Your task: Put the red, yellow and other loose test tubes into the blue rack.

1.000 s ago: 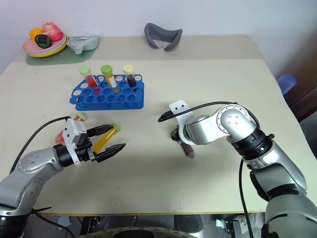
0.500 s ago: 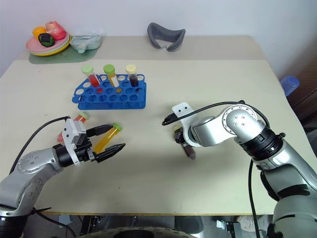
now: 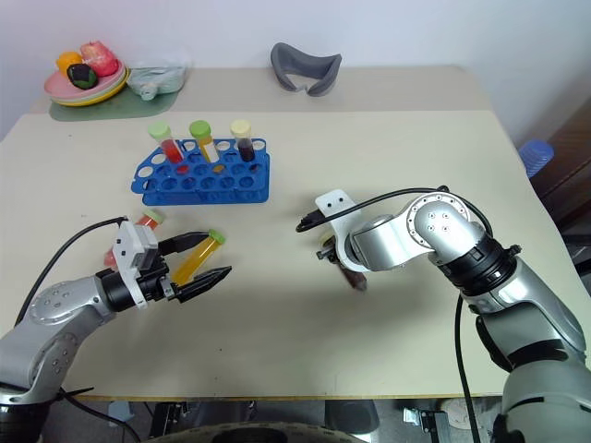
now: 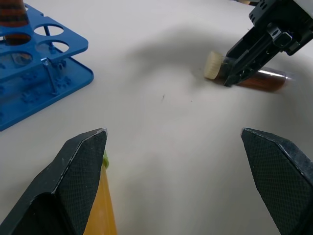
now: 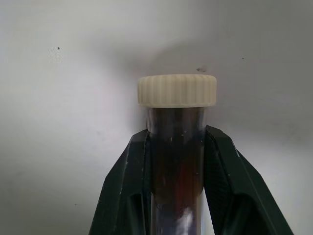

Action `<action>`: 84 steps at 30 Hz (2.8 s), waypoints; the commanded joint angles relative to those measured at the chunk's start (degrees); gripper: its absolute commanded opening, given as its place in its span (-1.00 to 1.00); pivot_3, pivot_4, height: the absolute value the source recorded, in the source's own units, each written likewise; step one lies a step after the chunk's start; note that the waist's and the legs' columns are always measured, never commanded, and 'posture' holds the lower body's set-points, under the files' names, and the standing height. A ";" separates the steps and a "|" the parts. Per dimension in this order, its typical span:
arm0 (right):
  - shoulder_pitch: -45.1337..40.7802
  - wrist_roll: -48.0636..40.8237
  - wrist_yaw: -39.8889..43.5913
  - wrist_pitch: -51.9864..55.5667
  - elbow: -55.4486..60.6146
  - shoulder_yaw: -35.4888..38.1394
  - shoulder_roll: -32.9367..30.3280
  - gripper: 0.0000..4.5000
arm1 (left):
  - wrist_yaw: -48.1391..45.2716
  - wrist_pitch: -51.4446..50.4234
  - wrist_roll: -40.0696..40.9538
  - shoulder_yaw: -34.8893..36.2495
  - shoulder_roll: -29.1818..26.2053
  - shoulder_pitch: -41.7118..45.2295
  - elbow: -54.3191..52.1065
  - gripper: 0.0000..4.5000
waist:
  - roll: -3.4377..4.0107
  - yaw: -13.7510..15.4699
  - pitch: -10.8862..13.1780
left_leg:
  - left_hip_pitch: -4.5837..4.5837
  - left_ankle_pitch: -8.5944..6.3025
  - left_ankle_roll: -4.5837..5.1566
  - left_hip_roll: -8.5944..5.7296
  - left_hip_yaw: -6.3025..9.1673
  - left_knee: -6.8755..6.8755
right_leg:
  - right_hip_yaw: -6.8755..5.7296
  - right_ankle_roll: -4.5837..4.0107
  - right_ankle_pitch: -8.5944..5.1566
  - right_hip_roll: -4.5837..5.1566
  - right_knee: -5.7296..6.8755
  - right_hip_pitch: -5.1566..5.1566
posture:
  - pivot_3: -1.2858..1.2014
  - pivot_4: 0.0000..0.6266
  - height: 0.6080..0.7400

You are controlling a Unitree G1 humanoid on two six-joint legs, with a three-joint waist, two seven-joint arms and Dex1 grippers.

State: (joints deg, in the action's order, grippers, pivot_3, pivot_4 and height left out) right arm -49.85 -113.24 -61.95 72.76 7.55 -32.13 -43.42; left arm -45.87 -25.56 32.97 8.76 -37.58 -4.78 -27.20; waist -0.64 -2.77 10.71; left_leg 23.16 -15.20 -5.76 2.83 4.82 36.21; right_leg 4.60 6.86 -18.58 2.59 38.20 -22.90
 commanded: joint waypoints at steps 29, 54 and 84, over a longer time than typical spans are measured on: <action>-2.99 95.56 72.36 -72.28 -33.24 12.16 45.54 -0.64 | 13.30 5.84 0.14 17.20 7.02 0.88 6.05 1.00 | 0.07 -1.37 0.05 | 0.18 0.16 -0.27 0.00 -0.02 -0.06 | -0.03 -0.01 0.03 0.04 0.34 -0.42 | 0.03 -0.52 1.00; -5.19 108.61 74.88 -88.38 -55.93 21.99 54.33 -0.64 | 14.67 4.37 2.53 16.56 6.78 1.24 4.96 1.00 | 0.07 -1.46 0.05 | -0.02 0.27 -0.47 -0.01 -0.03 -0.04 | 0.00 -0.03 0.02 0.03 0.76 -0.42 | 0.03 -0.52 1.00; 14.76 94.95 100.79 -56.79 0.34 25.30 25.60 0.98 | 19.27 -16.62 4.94 8.52 -3.72 7.25 -7.54 1.00 | 0.08 -1.03 0.06 | 0.00 0.29 -0.50 -0.06 0.03 -0.02 | 0.00 -0.02 0.02 0.06 0.73 -0.34 | 0.03 -0.52 1.00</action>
State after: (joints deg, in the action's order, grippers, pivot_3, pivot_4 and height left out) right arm -35.90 -16.13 34.87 13.03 1.82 -7.03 -15.69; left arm -27.45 -39.38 36.88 17.99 -39.91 1.18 -31.64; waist -0.57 -3.80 10.77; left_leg 23.16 -14.92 -6.26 2.77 4.84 36.17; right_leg 4.60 6.85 -18.56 2.64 38.93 -23.24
